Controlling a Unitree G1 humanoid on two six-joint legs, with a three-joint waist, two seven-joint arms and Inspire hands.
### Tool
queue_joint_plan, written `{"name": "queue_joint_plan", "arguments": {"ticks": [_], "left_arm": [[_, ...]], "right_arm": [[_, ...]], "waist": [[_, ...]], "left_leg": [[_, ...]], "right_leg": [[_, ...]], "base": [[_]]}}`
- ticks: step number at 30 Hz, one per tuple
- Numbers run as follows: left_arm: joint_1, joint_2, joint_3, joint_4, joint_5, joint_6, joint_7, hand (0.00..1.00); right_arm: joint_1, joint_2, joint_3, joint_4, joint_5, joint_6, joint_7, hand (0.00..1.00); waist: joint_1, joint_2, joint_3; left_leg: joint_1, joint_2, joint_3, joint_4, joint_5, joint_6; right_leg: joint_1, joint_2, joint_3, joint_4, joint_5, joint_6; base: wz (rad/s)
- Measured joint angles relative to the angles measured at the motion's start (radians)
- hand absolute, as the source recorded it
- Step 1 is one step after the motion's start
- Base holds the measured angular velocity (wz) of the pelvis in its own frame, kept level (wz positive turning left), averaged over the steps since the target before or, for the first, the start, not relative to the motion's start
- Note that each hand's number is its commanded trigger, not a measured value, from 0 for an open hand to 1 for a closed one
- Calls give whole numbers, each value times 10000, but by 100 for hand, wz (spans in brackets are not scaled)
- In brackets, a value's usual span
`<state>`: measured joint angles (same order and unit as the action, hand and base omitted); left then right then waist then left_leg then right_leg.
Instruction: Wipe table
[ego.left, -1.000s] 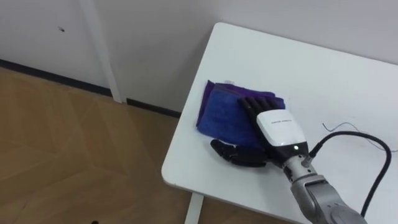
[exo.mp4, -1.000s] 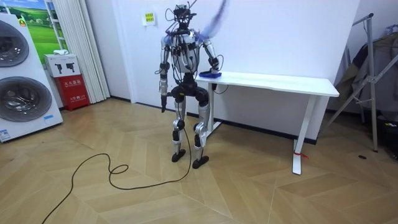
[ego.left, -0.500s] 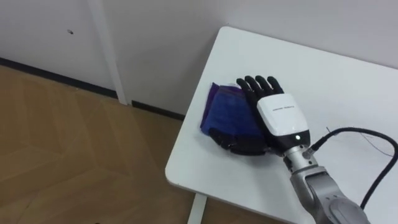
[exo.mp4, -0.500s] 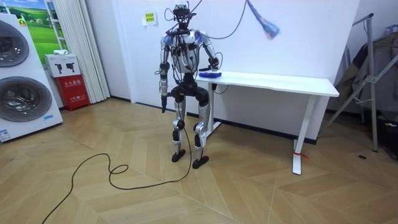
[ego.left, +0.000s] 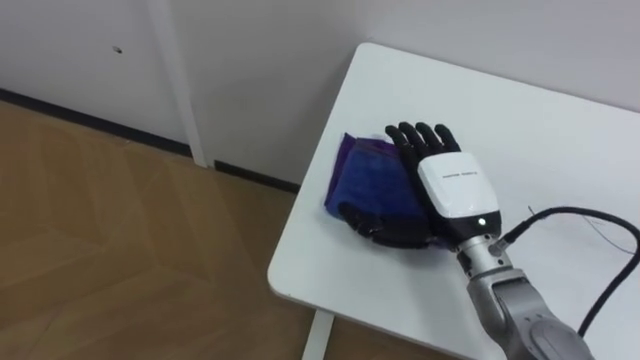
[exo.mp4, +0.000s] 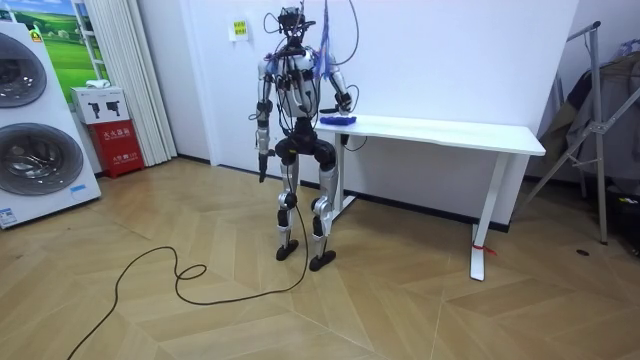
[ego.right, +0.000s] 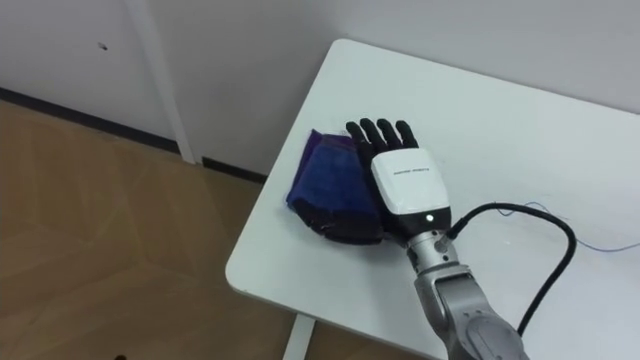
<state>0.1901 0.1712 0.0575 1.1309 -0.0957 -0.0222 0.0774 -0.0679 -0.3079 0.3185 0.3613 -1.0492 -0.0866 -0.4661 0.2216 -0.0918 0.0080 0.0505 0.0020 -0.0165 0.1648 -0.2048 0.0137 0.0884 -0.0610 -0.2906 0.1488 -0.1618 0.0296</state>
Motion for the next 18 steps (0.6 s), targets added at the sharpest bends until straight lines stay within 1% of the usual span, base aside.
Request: {"name": "queue_joint_plan", "arguments": {"ticks": [3, 4, 8, 10, 13, 18], "left_arm": [[21, 1, -11, 1, 5, 0, 7, 0], [35, 10, -11, 1, 8, 0, 6, 0], [197, 17, -9, -11, 30, 0, -15, 0], [302, 17, -9, -12, 340, 22, -18, 0], [390, 26, -8, -27, 688, 97, -19, 0], [508, 32, -3, -13, 697, 232, -25, 0]], "right_arm": [[-91, 3, -138, 363, 217, -13, -7, 0], [-111, 3, -250, 575, 217, -38, -15, 0], [-149, -5, -369, 1322, 284, -50, -131, 0], [-189, -3, -377, 1657, 318, -41, -136, 0], [-379, 0, -402, 1835, 324, -7, -136, 0], [-525, 3, -430, 1865, 321, 7, -150, 0]], "waist": [[0, 1, 8], [4, 0, 8], [17, -4, 19], [16, 7, 41], [16, 36, 62], [29, 25, 66]], "left_leg": [[-27, -2, -52, 14, 0, 0], [-36, -6, -129, 15, 1, 0], [-34, -7, -183, 18, 1, -1], [-37, -6, -178, 17, 1, -1], [-37, -6, -170, 16, 1, -1], [-40, -10, -217, 23, 1, -1]], "right_leg": [[3, -6, -102, -2, 0, 0], [6, -7, -133, -1, 0, 0], [17, -8, -145, -2, 0, 0], [16, -9, -140, -2, 0, 0], [17, -13, -142, -7, 0, 0], [73, -16, -259, -10, -1, 1]], "base": [[6], [8], [3], [0], [0], [5]]}}
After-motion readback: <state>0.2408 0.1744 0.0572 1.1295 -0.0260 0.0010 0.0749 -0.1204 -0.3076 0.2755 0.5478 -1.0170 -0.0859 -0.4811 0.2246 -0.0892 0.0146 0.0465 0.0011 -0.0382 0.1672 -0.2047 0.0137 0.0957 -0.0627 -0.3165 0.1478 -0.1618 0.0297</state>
